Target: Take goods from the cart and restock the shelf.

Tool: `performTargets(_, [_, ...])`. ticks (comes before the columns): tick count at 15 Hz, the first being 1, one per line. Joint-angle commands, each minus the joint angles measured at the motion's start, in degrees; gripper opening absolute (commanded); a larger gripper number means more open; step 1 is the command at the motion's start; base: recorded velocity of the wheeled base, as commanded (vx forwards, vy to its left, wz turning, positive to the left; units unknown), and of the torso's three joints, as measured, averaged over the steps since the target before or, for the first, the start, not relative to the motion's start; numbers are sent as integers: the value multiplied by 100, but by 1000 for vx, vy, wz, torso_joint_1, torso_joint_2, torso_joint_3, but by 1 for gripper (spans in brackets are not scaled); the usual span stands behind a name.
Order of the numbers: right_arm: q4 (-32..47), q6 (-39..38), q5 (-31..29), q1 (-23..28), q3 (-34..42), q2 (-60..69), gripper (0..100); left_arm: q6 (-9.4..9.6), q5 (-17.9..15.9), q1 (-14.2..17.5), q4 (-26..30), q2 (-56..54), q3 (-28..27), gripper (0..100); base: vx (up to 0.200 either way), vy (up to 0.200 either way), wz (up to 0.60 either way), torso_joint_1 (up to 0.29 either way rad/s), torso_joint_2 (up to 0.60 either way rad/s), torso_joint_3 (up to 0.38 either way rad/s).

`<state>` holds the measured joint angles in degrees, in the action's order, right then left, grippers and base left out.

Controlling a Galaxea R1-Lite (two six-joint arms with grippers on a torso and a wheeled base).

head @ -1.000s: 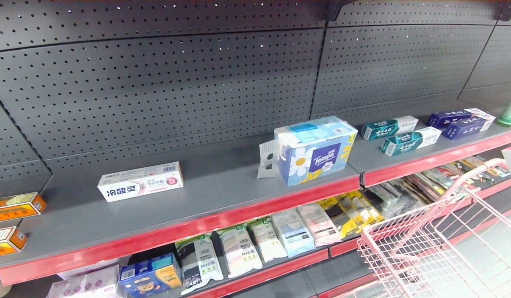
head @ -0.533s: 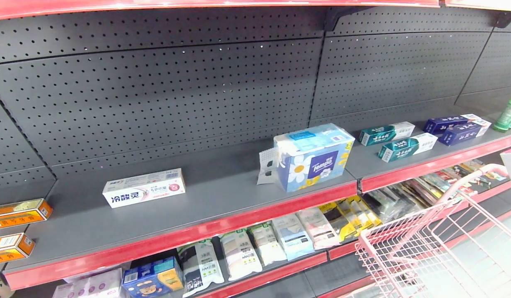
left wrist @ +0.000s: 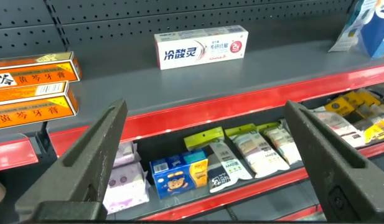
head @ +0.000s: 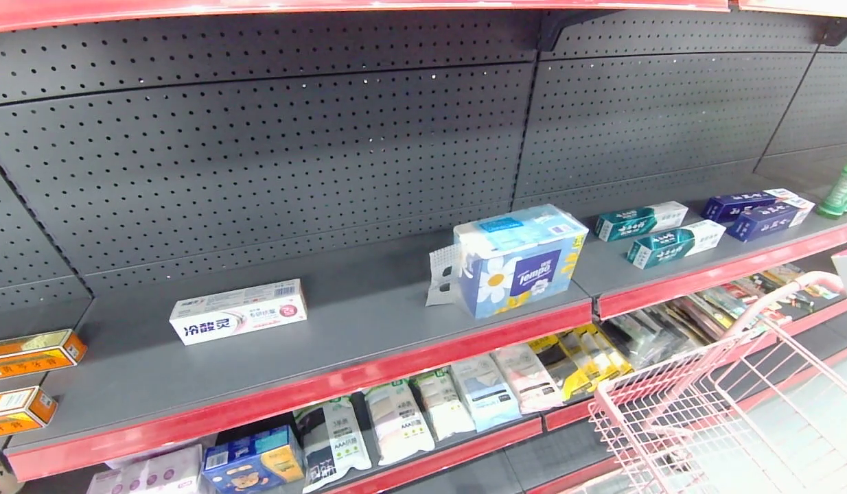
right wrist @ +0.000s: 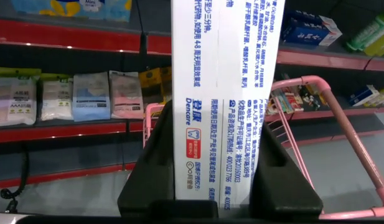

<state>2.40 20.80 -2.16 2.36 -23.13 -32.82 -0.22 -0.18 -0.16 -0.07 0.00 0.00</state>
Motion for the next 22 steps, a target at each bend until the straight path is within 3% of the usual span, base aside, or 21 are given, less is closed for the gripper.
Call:
performTargets(1, [-3, 3, 5, 1, 10, -14, 0, 4, 1, 7, -1, 9, 0, 100, 0, 0, 0, 0, 0, 0])
performTargets(9, [6, 12, 5, 1, 71, -5, 0, 4, 1, -2, -1, 9, 0, 100, 0, 0, 600, 4, 2, 1])
performTargets(15, [-47, -58, 22, 36, 54, 118, 0, 4, -8, -2, -1, 9, 0, 100, 0, 0, 0, 0, 0, 0])
performTargets(18, [-223, -568, 49, 97, 80, 135, 0, 13, -17, -2, -1, 26, 0, 100, 0, 0, 0, 0, 0, 0])
performTargets(22, [-267, -612, -74, 194, -263, 135, 0, 22, -8, -2, -10, 26, 0, 100, 0, 0, 0, 0, 0, 0])
